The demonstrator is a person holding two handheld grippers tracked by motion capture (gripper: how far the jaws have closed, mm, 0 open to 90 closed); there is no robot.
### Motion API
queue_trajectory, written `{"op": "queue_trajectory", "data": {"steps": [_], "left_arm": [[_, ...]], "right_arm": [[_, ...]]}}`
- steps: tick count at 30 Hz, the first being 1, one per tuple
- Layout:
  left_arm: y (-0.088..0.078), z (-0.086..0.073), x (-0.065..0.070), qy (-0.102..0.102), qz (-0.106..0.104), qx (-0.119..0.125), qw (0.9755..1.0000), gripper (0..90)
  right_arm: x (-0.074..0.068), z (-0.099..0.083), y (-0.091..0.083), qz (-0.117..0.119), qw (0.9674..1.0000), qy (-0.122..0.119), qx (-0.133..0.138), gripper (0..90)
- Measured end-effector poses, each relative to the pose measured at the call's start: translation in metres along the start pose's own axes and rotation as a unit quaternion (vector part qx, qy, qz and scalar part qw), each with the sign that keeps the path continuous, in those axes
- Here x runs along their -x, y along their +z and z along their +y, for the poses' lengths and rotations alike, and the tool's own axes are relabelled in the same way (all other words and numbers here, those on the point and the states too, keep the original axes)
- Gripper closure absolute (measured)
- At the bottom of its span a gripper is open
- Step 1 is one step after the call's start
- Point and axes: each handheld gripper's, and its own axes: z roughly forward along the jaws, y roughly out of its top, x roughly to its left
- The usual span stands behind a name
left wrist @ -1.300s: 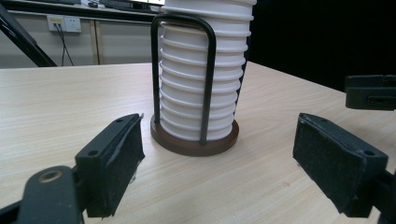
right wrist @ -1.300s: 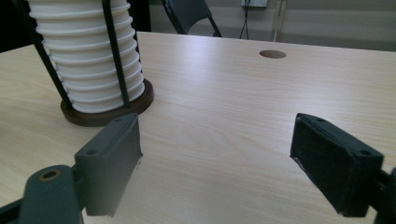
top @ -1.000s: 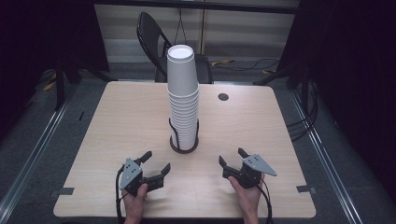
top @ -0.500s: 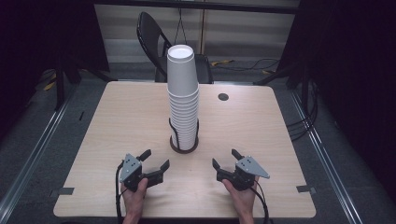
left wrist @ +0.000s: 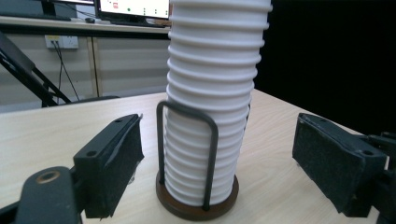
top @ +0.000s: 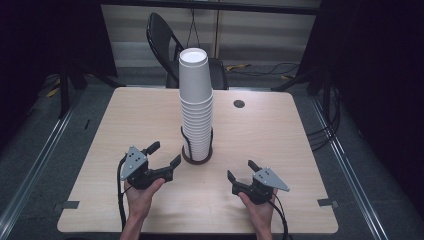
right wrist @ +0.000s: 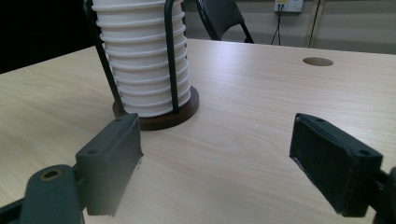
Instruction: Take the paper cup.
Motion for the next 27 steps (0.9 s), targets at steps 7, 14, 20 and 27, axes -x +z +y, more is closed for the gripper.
{"op": "queue_trajectory", "data": {"steps": [7,14,20,27], "left_arm": [[0.002,0.016,0.003,0.018,-0.003,-0.005,0.9998,15.8],[0.005,0.032,0.003,0.029,-0.017,-0.009,0.9994,15.9],[0.01,0.051,0.0,0.039,-0.027,-0.007,0.9988,16.0],[0.015,0.075,0.0,0.048,-0.032,0.001,0.9983,16.6]], "right_arm": [[-0.001,-0.001,0.0,-0.006,1.0,-0.005,-0.001,16.3],[-0.005,-0.001,0.0,-0.012,0.9997,-0.021,-0.001,14.3],[-0.006,-0.001,0.0,-0.011,0.9996,-0.025,0.003,13.6],[-0.006,-0.001,0.0,-0.004,0.9997,-0.024,0.006,12.9]]}}
